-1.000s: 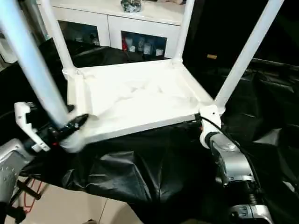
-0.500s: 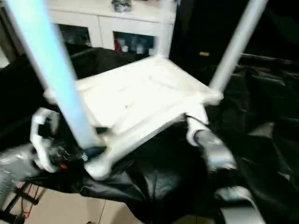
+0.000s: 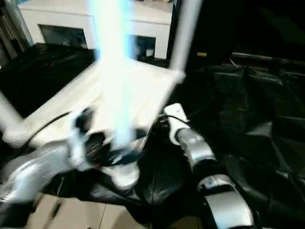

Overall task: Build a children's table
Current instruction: Rotate table base

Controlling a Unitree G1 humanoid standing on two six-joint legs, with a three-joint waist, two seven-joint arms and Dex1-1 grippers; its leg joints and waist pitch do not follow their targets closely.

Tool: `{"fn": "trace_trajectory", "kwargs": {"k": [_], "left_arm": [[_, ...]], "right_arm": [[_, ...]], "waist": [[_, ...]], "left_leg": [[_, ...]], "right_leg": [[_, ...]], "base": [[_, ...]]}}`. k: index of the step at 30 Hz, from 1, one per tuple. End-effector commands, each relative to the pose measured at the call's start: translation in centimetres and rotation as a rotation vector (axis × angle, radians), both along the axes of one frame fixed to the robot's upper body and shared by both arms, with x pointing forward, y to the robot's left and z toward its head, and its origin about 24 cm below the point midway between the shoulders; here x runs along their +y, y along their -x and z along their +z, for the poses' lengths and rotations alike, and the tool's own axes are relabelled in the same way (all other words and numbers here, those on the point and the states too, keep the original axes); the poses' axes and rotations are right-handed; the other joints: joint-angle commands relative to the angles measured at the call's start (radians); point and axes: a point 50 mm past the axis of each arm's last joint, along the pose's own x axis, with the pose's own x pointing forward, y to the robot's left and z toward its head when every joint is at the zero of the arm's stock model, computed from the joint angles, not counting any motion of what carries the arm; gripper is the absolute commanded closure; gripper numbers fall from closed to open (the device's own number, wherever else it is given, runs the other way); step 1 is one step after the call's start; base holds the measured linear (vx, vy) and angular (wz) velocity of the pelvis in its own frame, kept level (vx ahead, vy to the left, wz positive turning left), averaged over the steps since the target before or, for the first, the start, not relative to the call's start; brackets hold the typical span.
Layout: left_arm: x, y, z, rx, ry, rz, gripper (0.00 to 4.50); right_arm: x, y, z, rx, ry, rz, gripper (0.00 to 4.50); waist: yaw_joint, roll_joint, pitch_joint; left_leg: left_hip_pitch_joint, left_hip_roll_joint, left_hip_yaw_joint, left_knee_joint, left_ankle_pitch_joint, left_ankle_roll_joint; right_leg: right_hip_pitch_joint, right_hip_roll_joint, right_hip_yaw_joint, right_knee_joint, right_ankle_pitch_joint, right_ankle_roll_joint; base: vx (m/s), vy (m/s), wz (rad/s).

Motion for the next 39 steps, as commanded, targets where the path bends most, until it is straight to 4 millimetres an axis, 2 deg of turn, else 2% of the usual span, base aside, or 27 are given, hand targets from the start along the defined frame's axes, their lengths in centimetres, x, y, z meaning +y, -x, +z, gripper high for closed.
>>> {"fn": "trace_trajectory", "kwargs": {"k": [1,3,5,7,8,9,11,13,15,17,18,19,21,22,24,25,26,27,29,30,32,33,35,36,37,38,39], "left_arm": [[-1.2,-0.2,0.0,-0.015,-0.02,-0.017,0.05],[-2.4,-1.3,-0.6,-0.046,-0.064,0.028,0.05],[-2.8,-1.7,-0.8,-0.062,-0.087,0.052,0.05],[-3.5,-3.1,-1.3,-0.121,-0.16,0.143,0.05],[-3.6,-3.4,-1.4,-0.132,-0.173,0.163,0.05],[-3.6,-4.5,-1.7,-0.185,-0.24,0.26,0.05],[-3.1,-5.3,-2.0,-0.178,-0.286,0.329,0.05],[-2.3,-5.4,-2.2,-0.193,-0.297,0.367,0.05],[-1.2,-5.5,-2.6,-0.203,-0.333,0.41,0.05],[0.3,-5.5,-3.1,-0.205,-0.381,0.481,0.05],[0.9,-5.5,-3.3,-0.209,-0.4,0.505,0.05],[1.4,-5.4,-3.6,-0.213,-0.419,0.53,0.05],[2.1,-5.2,-3.9,-0.217,-0.447,0.554,0.05],[2.7,-5.0,-4.3,-0.208,-0.483,0.585,0.05],[3.2,-4.7,-4.7,-0.191,-0.519,0.6,0.05],[3.7,-3.9,-5.2,-0.194,-0.565,0.578,0.05],[3.9,-2.6,-5.6,-0.206,-0.599,0.501,0.05],[3.8,-2.1,-5.8,-0.23,-0.613,0.452,0.05],[3.2,-1.6,-6.1,-0.253,-0.625,0.399,0.05],[3.1,-1.5,-6.3,-0.254,-0.625,0.378,0.05],[2.7,-1.9,-6.7,-0.294,-0.654,0.323,0.41],[2.6,-2.2,-6.8,-0.316,-0.674,0.297,0.41],[2.5,-3.2,-6.8,-0.327,-0.669,0.322,0.44],[2.5,-3.7,-6.7,-0.352,-0.677,0.33,0.55],[2.5,-4.0,-6.7,-0.372,-0.685,0.334,0.7],[2.7,-4.3,-6.6,-0.382,-0.693,0.335,0.82],[2.9,-4.8,-6.4,-0.391,-0.698,0.34,0.85]], "right_arm": [[1.9,-0.1,0.4,-0.011,-0.02,0.075,0.0],[2.0,-0.3,0.3,-0.019,-0.014,0.05,0.0],[2.0,-0.4,0.4,-0.023,-0.012,0.036,0.0],[1.5,-0.8,0.6,-0.037,-0.008,-0.011,0.0],[1.4,-0.8,0.7,-0.039,-0.01,-0.018,0.0],[0.9,-1.0,0.8,-0.052,-0.007,-0.04,0.0],[0.2,-1.0,0.9,-0.056,-0.016,-0.066,0.0],[-0.4,-1.0,0.9,-0.062,-0.017,-0.081,0.0],[-1.1,-0.9,0.9,-0.064,-0.023,-0.094,0.0],[-2.0,-0.7,0.8,-0.07,-0.024,-0.1,0.0],[-2.3,-0.6,0.7,-0.072,-0.024,-0.1,0.0],[-2.7,-0.4,0.6,-0.07,-0.02,-0.097,0.0],[-3.2,-0.1,0.6,-0.07,-0.018,-0.077,0.0],[-3.7,0.3,0.7,-0.07,-0.019,-0.041,0.0],[-4.1,0.8,0.8,-0.073,-0.014,-0.006,0.0],[-4.8,1.7,1.1,-0.077,-0.012,0.052,0.0],[-5.7,3.0,1.7,-0.076,-0.005,0.126,0.0],[-6.4,3.7,2.2,-0.075,-0.002,0.165,0.0],[-7.6,4.5,2.7,-0.071,0.006,0.201,0.0],[-8.2,4.8,2.9,-0.071,0.012,0.214,0.0],[-9.5,6.0,3.7,-0.064,0.049,0.271,0.0],[-10.0,6.7,4.3,-0.054,0.064,0.309,0.0],[-10.4,7.6,4.6,-0.038,0.084,0.357,0.0],[-10.5,8.1,4.7,-0.025,0.086,0.37,0.0],[-10.6,8.5,4.9,-0.015,0.086,0.378,0.0],[-10.6,8.9,5.1,-0.008,0.086,0.394,0.0],[-10.3,9.2,5.4,0.004,0.072,0.421,0.0]], "waist": [[0.011,0.006,-0.058],[0.012,0.006,-0.057],[0.013,0.01,-0.057],[0.012,0.012,-0.061],[0.014,0.021,-0.06],[0.012,0.02,-0.06],[0.015,0.024,-0.061],[0.018,0.015,-0.062],[0.023,0.018,-0.062],[0.028,-0.003,-0.062],[0.035,0.004,-0.06],[0.035,-0.004,-0.059],[0.041,0.004,-0.055],[0.047,0.013,-0.054],[0.052,0.012,-0.053],[0.052,0.031,-0.055],[0.056,0.034,-0.055],[0.065,0.034,-0.056],[0.073,0.033,-0.056],[0.078,0.032,-0.054],[0.083,0.032,-0.046],[0.088,0.04,-0.046],[0.085,0.035,-0.043],[0.085,0.049,-0.046],[0.082,0.037,-0.045],[0.082,0.036,-0.049],[0.077,0.038,-0.05]], "left_leg": [[0.007,0.031,-0.018,-0.064,-0.198,-0.019],[0.009,0.031,-0.018,-0.064,-0.208,-0.016],[0.01,0.032,-0.02,-0.065,-0.215,-0.017],[0.009,0.033,-0.021,-0.064,-0.201,-0.017],[0.011,0.032,-0.021,-0.065,-0.204,-0.013],[0.011,0.033,-0.022,-0.065,-0.212,-0.013],[0.011,0.034,-0.021,-0.063,-0.215,-0.014],[0.005,0.03,-0.022,-0.06,-0.201,0.0],[0.004,0.032,-0.021,-0.059,-0.182,0.009],[0.003,0.034,-0.018,-0.059,-0.167,0.016],[0.005,0.035,-0.018,-0.059,-0.163,0.017],[0.005,0.036,-0.017,-0.061,-0.168,0.014],[0.01,0.038,-0.017,-0.062,-0.192,0.006],[0.011,0.037,-0.019,-0.064,-0.206,-0.001],[0.012,0.041,-0.02,-0.067,-0.213,-0.004],[0.015,0.038,-0.019,-0.066,-0.217,-0.01],[0.014,0.04,-0.022,-0.066,-0.206,-0.009],[0.016,0.045,-0.022,-0.066,-0.201,0.004],[0.013,0.039,-0.02,-0.065,-0.19,0.022],[0.015,0.039,-0.018,-0.065,-0.203,0.02],[0.015,0.039,-0.019,-0.069,-0.243,0.008],[0.021,0.039,-0.02,-0.069,-0.271,0.002],[0.017,0.035,-0.022,-0.071,-0.28,0.003],[0.015,0.034,-0.026,-0.071,-0.279,-0.002],[0.012,0.032,-0.027,-0.07,-0.276,0.006],[0.012,0.033,-0.028,-0.069,-0.268,0.005],[0.003,0.032,-0.03,-0.07,-0.251,0.01]], "right_leg": [[0.054,-0.066,0.052,-0.073,-0.141,-0.22],[0.051,-0.067,0.052,-0.079,-0.164,-0.214],[0.052,-0.067,0.052,-0.08,-0.175,-0.21],[0.055,-0.067,0.051,-0.075,-0.134,-0.215],[0.052,-0.065,0.05,-0.079,-0.133,-0.215],[0.054,-0.063,0.049,-0.079,-0.119,-0.221],[0.056,-0.065,0.05,-0.075,-0.097,-0.227],[0.063,-0.069,0.049,-0.074,-0.115,-0.229],[0.06,-0.071,0.05,-0.074,-0.117,-0.229],[0.06,-0.069,0.05,-0.072,-0.116,-0.224],[0.057,-0.07,0.049,-0.072,-0.134,-0.217],[0.054,-0.069,0.049,-0.075,-0.153,-0.211],[0.049,-0.07,0.05,-0.079,-0.198,-0.195],[0.048,-0.07,0.049,-0.08,-0.213,-0.189],[0.048,-0.066,0.05,-0.08,-0.201,-0.174],[0.046,-0.059,0.049,-0.084,-0.174,-0.175],[0.05,-0.059,0.05,-0.077,-0.142,-0.176],[0.049,-0.061,0.052,-0.075,-0.105,-0.173],[0.049,-0.06,0.052,-0.078,-0.107,-0.181],[0.047,-0.062,0.052,-0.084,-0.156,-0.184],[0.045,-0.065,0.054,-0.097,-0.253,-0.167],[0.041,-0.065,0.055,-0.101,-0.303,-0.145],[0.045,-0.062,0.055,-0.109,-0.327,-0.119],[0.048,-0.066,0.053,-0.106,-0.328,-0.116],[0.05,-0.063,0.051,-0.113,-0.329,-0.105],[0.053,-0.065,0.051,-0.106,-0.314,-0.11],[0.057,-0.065,0.049,-0.103,-0.296,-0.114]], "base": [[0.0,0.0,0.0],[0.0,0.0,0.0],[0.0,0.0,0.0],[0.0,0.0,0.0],[0.0,0.0,0.0],[0.0,0.0,0.0],[0.0,0.0,0.0],[0.0,0.0,0.0],[0.0,0.0,0.0],[0.0,0.0,0.0],[0.0,0.0,0.0],[0.0,0.0,0.0],[0.0,0.0,0.0],[0.0,0.0,0.0],[0.0,0.0,0.0],[0.0,0.0,0.0],[0.0,0.0,0.0],[0.0,0.0,0.0],[0.0,0.0,0.0],[0.0,0.0,0.0],[0.0,0.0,0.0],[0.0,0.0,0.0],[0.0,0.0,0.0],[0.0,0.0,0.0],[0.0,0.0,0.0],[0.0,0.0,0.0],[0.0,0.0,0.0]]}}
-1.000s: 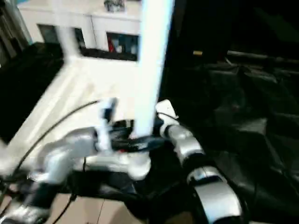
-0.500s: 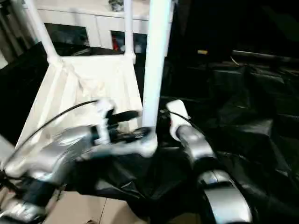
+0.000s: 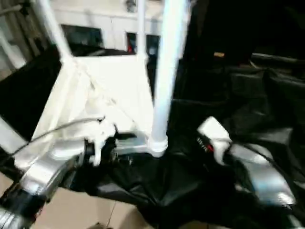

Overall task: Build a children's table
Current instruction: Rotate table base

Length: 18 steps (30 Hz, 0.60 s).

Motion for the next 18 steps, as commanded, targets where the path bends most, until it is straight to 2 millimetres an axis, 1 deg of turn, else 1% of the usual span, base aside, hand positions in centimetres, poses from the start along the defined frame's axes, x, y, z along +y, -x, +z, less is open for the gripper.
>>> {"fn": "trace_trajectory", "kwargs": {"k": [1,2,3,4,5,6,7,8,9,10,11,13,14,15,16,17,18], "left_arm": [[0.6,-0.8,0.2,-0.024,-0.023,0.004,0.89],[0.9,-1.1,0.3,-0.02,-0.024,0.006,1.01],[1.1,-1.3,0.2,-0.013,-0.033,0.005,1.16],[1.2,-1.4,0.2,-0.007,-0.04,0.003,1.16],[1.3,-1.7,0.2,0.027,-0.043,-0.037,1.26],[1.5,-1.9,0.1,0.049,-0.049,-0.068,1.32],[1.7,-1.9,-0.1,0.056,-0.059,-0.084,1.38],[1.7,-1.9,-0.1,0.055,-0.061,-0.086,1.46],[1.8,-2.0,-0.3,0.07,-0.067,-0.102,1.55],[1.9,-2.1,-0.4,0.081,-0.062,-0.104,1.64],[1.8,-2.1,-0.5,0.1,-0.051,-0.105,1.71],[1.9,-2.3,-0.8,0.114,-0.043,-0.097,1.82],[2.0,-2.4,-0.9,0.118,-0.05,-0.095,1.82],[2.0,-2.4,-1.0,0.124,-0.061,-0.095,1.82],[2.0,-2.4,-1.0,0.124,-0.061,-0.095,2.05],[2.1,-2.6,-1.3,0.131,-0.065,-0.096,2.15],[2.1,-2.7,-1.5,0.126,-0.08,-0.088,2.15]], "right_arm": [[0.9,0.3,1.1,0.001,-0.034,0.063,0.0],[1.2,0.5,1.3,0.011,-0.042,0.087,0.0],[1.2,0.6,1.3,0.012,-0.041,0.1,0.0],[1.3,0.6,1.4,0.011,-0.037,0.108,0.0],[1.2,0.5,1.8,0.016,-0.028,0.127,0.0],[1.1,0.3,1.9,0.018,-0.021,0.133,0.0],[1.1,0.2,1.9,0.018,-0.012,0.134,0.0],[1.1,0.2,2.0,0.018,-0.01,0.134,0.0],[1.0,0.0,2.2,0.02,0.001,0.141,0.0],[1.0,0.0,2.4,0.022,0.004,0.149,0.0],[1.0,-0.1,2.6,0.025,0.011,0.16,0.0],[0.8,-0.2,2.8,0.029,0.029,0.173,0.0],[0.7,-0.3,2.9,0.029,0.034,0.176,0.0],[0.7,-0.3,3.1,0.028,0.037,0.179,0.0],[0.7,-0.3,3.1,0.028,0.037,0.179,0.0],[0.7,-0.4,3.2,0.036,0.037,0.187,0.0],[0.8,-0.4,3.3,0.04,0.037,0.199,0.0]], "waist": [[0.004,-0.003,-0.061],[0.003,0.015,-0.063],[-0.004,0.002,-0.063],[-0.007,0.006,-0.063],[-0.007,0.021,-0.064],[-0.012,0.019,-0.064],[-0.012,0.013,-0.064],[-0.01,0.016,-0.065],[-0.011,0.006,-0.065],[-0.009,0.017,-0.067],[-0.01,0.013,-0.068],[-0.009,0.017,-0.07],[-0.011,0.022,-0.069],[-0.012,0.013,-0.067],[-0.009,0.016,-0.069],[-0.01,0.012,-0.068],[-0.009,0.012,-0.069]], "left_leg": [[0.008,0.026,-0.026,-0.067,-0.242,0.019],[0.008,0.026,-0.028,-0.065,-0.232,0.02],[0.006,0.025,-0.025,-0.064,-0.224,0.028],[0.006,0.026,-0.026,-0.064,-0.223,0.033],[0.007,0.025,-0.027,-0.062,-0.221,0.033],[0.009,0.022,-0.022,-0.059,-0.226,0.038],[0.007,0.021,-0.021,-0.058,-0.213,0.043],[0.005,0.022,-0.023,-0.058,-0.202,0.045],[0.002,0.023,-0.022,-0.058,-0.189,0.052],[0.004,0.025,-0.023,-0.057,-0.178,0.053],[0.004,0.025,-0.022,-0.056,-0.171,0.056],[0.003,0.027,-0.022,-0.055,-0.158,0.062],[0.004,0.027,-0.022,-0.055,-0.163,0.063],[0.004,0.027,-0.021,-0.055,-0.172,0.064],[0.004,0.027,-0.021,-0.055,-0.169,0.063],[0.003,0.027,-0.021,-0.055,-0.167,0.065],[0.003,0.026,-0.02,-0.054,-0.163,0.067]], "right_leg": [[0.049,-0.071,0.047,-0.097,-0.292,-0.122],[0.049,-0.073,0.048,-0.095,-0.269,-0.131],[0.049,-0.068,0.046,-0.096,-0.238,-0.142],[0.049,-0.069,0.045,-0.093,-0.229,-0.157],[0.048,-0.071,0.045,-0.092,-0.23,-0.165],[0.047,-0.068,0.044,-0.1,-0.253,-0.168],[0.049,-0.068,0.044,-0.099,-0.265,-0.168],[0.051,-0.07,0.043,-0.097,-0.266,-0.167],[0.05,-0.071,0.044,-0.097,-0.27,-0.164],[0.049,-0.072,0.044,-0.095,-0.271,-0.164],[0.049,-0.071,0.043,-0.094,-0.258,-0.165],[0.05,-0.071,0.042,-0.09,-0.223,-0.177],[0.048,-0.069,0.042,-0.091,-0.216,-0.185],[0.05,-0.071,0.042,-0.092,-0.223,-0.187],[0.051,-0.074,0.043,-0.092,-0.229,-0.185],[0.051,-0.074,0.043,-0.092,-0.23,-0.183],[0.052,-0.073,0.042,-0.092,-0.232,-0.18]], "base": [[0.0,0.0,0.0],[0.0,0.0,0.0],[0.0,0.0,0.0],[0.0,0.0,0.0],[0.0,0.0,0.0],[0.0,0.0,0.0],[0.0,0.0,0.0],[0.0,0.0,0.0],[0.0,0.0,0.0],[0.0,0.0,0.0],[0.0,0.0,0.0],[0.0,0.0,0.0],[0.0,0.0,0.0],[0.0,0.0,0.0],[0.0,0.0,0.0],[0.0,0.0,0.0],[0.0,0.0,0.0]]}}
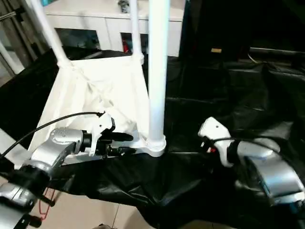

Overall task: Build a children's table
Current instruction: Rotate table base, then rotate leg to tighten

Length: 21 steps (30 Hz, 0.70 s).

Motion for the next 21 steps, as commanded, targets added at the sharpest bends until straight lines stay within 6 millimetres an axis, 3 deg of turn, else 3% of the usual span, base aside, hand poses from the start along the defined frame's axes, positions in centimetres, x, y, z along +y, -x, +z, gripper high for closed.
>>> {"fn": "trace_trajectory", "kwargs": {"k": [1,5,6,10,14,15,16,17,21], "left_arm": [[0.2,-0.7,0.1,-0.028,-0.048,0.008,2.27],[0.4,-0.9,0.0,-0.006,-0.075,-0.008,2.63],[0.4,-1.0,0.0,-0.008,-0.088,-0.019,2.72],[0.6,-1.2,0.1,0.012,-0.095,-0.04,3.0],[0.8,-1.2,0.3,0.047,-0.102,-0.068,3.37],[1.0,-1.2,0.4,0.054,-0.105,-0.075,3.39],[1.0,-1.3,0.4,0.059,-0.107,-0.079,3.42],[1.2,-1.3,0.5,0.066,-0.11,-0.08,3.5],[1.4,-1.5,0.6,0.077,-0.113,-0.068,3.81]], "right_arm": [[0.3,-0.1,0.7,0.0,0.013,0.04,0.0],[0.9,0.0,0.7,0.017,-0.006,0.079,0.0],[1.0,0.0,0.6,0.017,-0.002,0.086,0.0],[1.2,-0.3,0.2,0.013,0.005,0.085,0.0],[1.7,-0.4,0.2,0.02,-0.021,0.089,0.0],[1.8,-0.5,0.2,0.02,-0.021,0.094,0.0],[1.9,-0.5,0.1,0.019,-0.02,0.096,0.0],[2.0,-0.8,0.2,0.007,-0.026,0.085,0.0],[2.7,-1.2,0.5,0.0,-0.081,0.085,0.0]], "waist": [[0.006,-0.022,-0.066],[0.01,-0.025,-0.064],[0.014,-0.019,-0.064],[0.013,-0.018,-0.064],[0.016,-0.016,-0.066],[0.019,-0.008,-0.067],[0.019,-0.011,-0.067],[0.021,-0.005,-0.068],[0.028,-0.009,-0.069]], "left_leg": [[0.007,0.026,-0.019,-0.054,-0.162,0.07],[0.006,0.027,-0.019,-0.055,-0.16,0.069],[0.009,0.028,-0.021,-0.056,-0.165,0.065],[0.008,0.027,-0.02,-0.056,-0.174,0.059],[0.007,0.028,-0.022,-0.057,-0.17,0.057],[0.009,0.029,-0.023,-0.056,-0.168,0.056],[0.009,0.029,-0.022,-0.056,-0.166,0.056],[0.009,0.031,-0.023,-0.057,-0.166,0.055],[0.011,0.032,-0.021,-0.057,-0.169,0.052]], "right_leg": [[0.053,-0.072,0.044,-0.088,-0.245,-0.169],[0.053,-0.075,0.044,-0.089,-0.258,-0.165],[0.052,-0.077,0.044,-0.089,-0.274,-0.163],[0.051,-0.076,0.043,-0.093,-0.274,-0.164],[0.053,-0.077,0.043,-0.088,-0.254,-0.175],[0.052,-0.078,0.043,-0.086,-0.242,-0.182],[0.053,-0.077,0.043,-0.087,-0.233,-0.184],[0.052,-0.078,0.043,-0.083,-0.215,-0.194],[0.052,-0.079,0.044,-0.081,-0.192,-0.211]], "base": [[0.0,0.0,0.0],[0.0,0.0,0.0],[0.0,0.0,0.0],[0.0,0.0,0.0],[0.0,0.0,0.0],[0.0,0.0,0.0],[0.0,0.0,0.0],[0.0,0.0,0.0],[0.0,0.0,0.0]]}}
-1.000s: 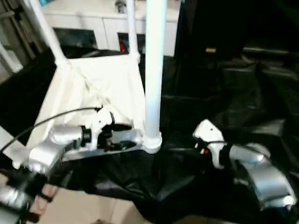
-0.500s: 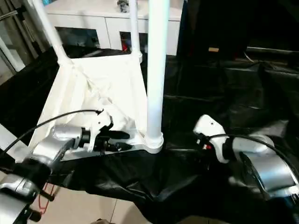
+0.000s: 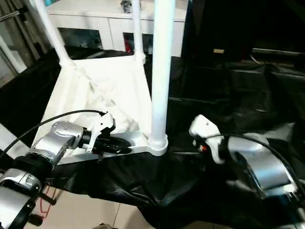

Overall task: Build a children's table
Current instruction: Rotate leg to tighten

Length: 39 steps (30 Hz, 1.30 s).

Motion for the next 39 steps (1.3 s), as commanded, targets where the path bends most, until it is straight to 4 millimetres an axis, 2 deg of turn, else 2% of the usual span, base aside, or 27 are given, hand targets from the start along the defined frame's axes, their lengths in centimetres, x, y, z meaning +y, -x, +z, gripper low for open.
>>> {"fn": "trace_trajectory", "kwargs": {"k": [1,5,6,7,8,10,11,12,13,14,15,16,19,20,22,23,24,25,27,29,31,33,36,37,39], "left_arm": [[0.8,-0.5,0.4,0.001,-0.033,0.029,3.85],[0.9,-0.4,0.4,0.008,-0.009,0.048,4.21],[0.6,-0.3,0.5,-0.004,0.027,0.064,4.23],[0.6,-0.3,0.5,-0.005,0.03,0.065,4.38],[0.3,-0.1,0.5,-0.014,0.062,0.076,4.38],[0.0,0.2,0.3,-0.021,0.084,0.083,4.46],[-0.1,0.2,0.3,-0.022,0.085,0.083,4.46],[-0.2,0.3,0.2,-0.024,0.09,0.085,4.46],[-0.4,0.5,0.0,-0.023,0.102,0.094,4.46],[-0.6,0.7,-0.1,-0.021,0.114,0.098,4.46],[-0.6,0.7,-0.1,-0.021,0.114,0.098,4.46],[-0.8,0.8,-0.2,-0.017,0.12,0.098,4.46],[-1.0,1.2,-0.5,0.003,0.127,0.084,4.5],[-1.0,1.2,-0.5,0.003,0.127,0.084,4.5],[-1.0,1.3,-0.5,0.005,0.125,0.082,4.5],[-1.0,1.3,-0.5,0.006,0.122,0.08,4.5],[-0.9,1.4,-0.5,0.007,0.12,0.081,4.5],[-0.9,1.5,-0.5,0.007,0.119,0.083,4.5],[-0.8,1.5,-0.4,0.006,0.118,0.086,4.5],[-0.7,1.6,-0.4,0.002,0.115,0.091,4.5],[-0.7,1.6,-0.4,0.001,0.114,0.092,4.5],[-0.6,1.7,-0.4,0.0,0.112,0.094,4.5],[-0.5,1.7,-0.4,-0.003,0.109,0.099,4.5],[-0.2,1.6,-0.4,-0.005,0.1,0.113,4.5],[-0.1,1.5,-0.5,-0.01,0.091,0.133,4.5]], "right_arm": [[0.5,-0.3,0.3,-0.004,-0.034,0.004,0.0],[1.4,-0.7,-0.2,-0.014,-0.052,-0.009,0.0],[2.5,-1.0,-0.8,-0.027,-0.064,-0.011,0.0],[2.6,-1.0,-0.8,-0.028,-0.064,-0.011,0.0],[3.5,-1.3,-1.4,-0.039,-0.064,-0.022,0.0],[4.1,-1.7,-2.1,-0.042,-0.05,-0.044,0.0],[4.1,-1.8,-2.1,-0.042,-0.048,-0.045,0.0],[4.3,-1.9,-2.4,-0.041,-0.04,-0.052,0.0],[4.7,-2.1,-2.6,-0.034,-0.046,-0.051,0.0],[5.1,-2.2,-2.8,-0.023,-0.062,-0.054,0.0],[5.1,-2.2,-2.8,-0.023,-0.062,-0.054,0.0],[5.4,-2.3,-2.9,-0.018,-0.071,-0.055,0.0],[6.4,-3.0,-3.3,0.004,-0.109,-0.071,0.38],[6.4,-3.0,-3.3,0.004,-0.109,-0.071,0.38],[6.6,-3.2,-3.5,0.007,-0.112,-0.08,0.71],[6.7,-3.4,-3.7,0.013,-0.119,-0.09,0.71],[6.8,-3.5,-3.8,0.012,-0.119,-0.093,0.8],[7.0,-3.7,-3.8,0.01,-0.119,-0.095,0.9],[7.0,-3.7,-3.9,0.007,-0.117,-0.095,1.01],[7.1,-4.0,-4.0,0.01,-0.116,-0.097,1.28],[7.1,-4.1,-4.1,0.011,-0.116,-0.1,1.28],[7.1,-4.2,-4.1,0.012,-0.116,-0.104,1.58],[7.2,-4.3,-4.2,0.016,-0.117,-0.105,1.69],[7.3,-4.4,-4.6,0.021,-0.115,-0.111,1.69],[7.4,-4.4,-5.0,0.028,-0.114,-0.121,1.73]], "waist": [[0.006,-0.011,-0.068],[0.005,-0.012,-0.066],[0.005,-0.014,-0.065],[0.0,-0.012,-0.063],[0.002,-0.011,-0.065],[-0.002,-0.018,-0.066],[-0.007,-0.015,-0.065],[-0.004,-0.013,-0.068],[-0.003,-0.02,-0.066],[-0.001,-0.019,-0.069],[-0.003,-0.017,-0.069],[-0.002,-0.017,-0.068],[-0.003,-0.024,-0.066],[-0.004,-0.023,-0.066],[-0.007,-0.022,-0.064],[-0.009,-0.03,-0.064],[-0.009,-0.027,-0.063],[-0.013,-0.031,-0.063],[-0.02,-0.028,-0.062],[-0.023,-0.031,-0.062],[-0.027,-0.029,-0.062],[-0.028,-0.031,-0.062],[-0.029,-0.03,-0.061],[-0.031,-0.034,-0.061],[-0.033,-0.031,-0.06]], "left_leg": [[0.01,0.031,-0.021,-0.057,-0.169,0.052],[0.013,0.031,-0.021,-0.059,-0.185,0.038],[0.012,0.031,-0.021,-0.06,-0.186,0.036],[0.008,0.031,-0.023,-0.063,-0.187,0.031],[0.01,0.03,-0.023,-0.061,-0.19,0.027],[0.011,0.032,-0.022,-0.063,-0.189,0.024],[0.009,0.031,-0.024,-0.065,-0.183,0.02],[0.015,0.033,-0.021,-0.061,-0.179,0.023],[0.011,0.032,-0.02,-0.063,-0.169,0.028],[0.012,0.033,-0.02,-0.061,-0.164,0.029],[0.007,0.031,-0.02,-0.061,-0.152,0.034],[0.009,0.032,-0.019,-0.061,-0.151,0.036],[0.007,0.032,-0.018,-0.062,-0.153,0.039],[0.007,0.03,-0.019,-0.062,-0.153,0.037],[0.009,0.031,-0.018,-0.063,-0.162,0.034],[0.008,0.031,-0.018,-0.064,-0.164,0.035],[0.007,0.03,-0.019,-0.065,-0.16,0.032],[0.007,0.031,-0.02,-0.065,-0.163,0.031],[0.008,0.032,-0.02,-0.066,-0.171,0.029],[0.007,0.031,-0.02,-0.066,-0.174,0.031],[0.009,0.031,-0.019,-0.066,-0.175,0.031],[0.009,0.031,-0.019,-0.066,-0.174,0.033],[0.008,0.03,-0.018,-0.065,-0.174,0.034],[0.008,0.03,-0.018,-0.066,-0.179,0.034],[0.01,0.03,-0.019,-0.066,-0.188,0.03]], "right_leg": [[0.053,-0.078,0.045,-0.081,-0.195,-0.211],[0.05,-0.079,0.045,-0.084,-0.231,-0.204],[0.051,-0.079,0.045,-0.085,-0.241,-0.198],[0.051,-0.08,0.044,-0.084,-0.248,-0.197],[0.051,-0.08,0.043,-0.085,-0.253,-0.194],[0.049,-0.082,0.044,-0.085,-0.25,-0.197],[0.049,-0.08,0.044,-0.082,-0.246,-0.198],[0.045,-0.08,0.047,-0.082,-0.232,-0.197],[0.048,-0.078,0.047,-0.081,-0.215,-0.196],[0.048,-0.08,0.048,-0.076,-0.2,-0.201],[0.05,-0.08,0.046,-0.074,-0.185,-0.205],[0.047,-0.079,0.047,-0.076,-0.185,-0.202],[0.047,-0.082,0.047,-0.076,-0.213,-0.198],[0.049,-0.082,0.046,-0.077,-0.217,-0.195],[0.047,-0.081,0.048,-0.08,-0.239,-0.183],[0.046,-0.082,0.048,-0.08,-0.244,-0.182],[0.048,-0.082,0.048,-0.08,-0.249,-0.18],[0.047,-0.083,0.048,-0.079,-0.254,-0.179],[0.046,-0.083,0.048,-0.08,-0.26,-0.181],[0.047,-0.082,0.048,-0.08,-0.263,-0.181],[0.046,-0.081,0.049,-0.081,-0.261,-0.184],[0.046,-0.081,0.049,-0.081,-0.258,-0.184],[0.046,-0.081,0.049,-0.082,-0.259,-0.186],[0.045,-0.082,0.048,-0.082,-0.267,-0.188],[0.044,-0.081,0.048,-0.084,-0.285,-0.186]], "base": [[0.0,0.0,0.0],[0.0,0.0,0.0],[0.0,0.0,0.0],[0.0,0.0,0.0],[0.0,0.0,0.0],[0.0,0.0,0.0],[0.0,0.0,0.0],[0.0,0.0,0.0],[0.0,0.0,0.0],[0.0,0.0,0.0],[0.0,0.0,0.0],[0.0,0.0,0.0],[0.0,0.0,0.0],[0.0,0.0,0.0],[0.0,0.0,0.0],[0.0,0.0,0.0],[0.0,0.0,0.0],[0.0,0.0,0.0],[0.0,0.0,0.0],[0.0,0.0,0.0],[0.0,0.0,0.0],[0.0,0.0,0.0],[0.0,0.0,0.0],[0.0,0.0,0.0],[0.0,0.0,0.0]]}}
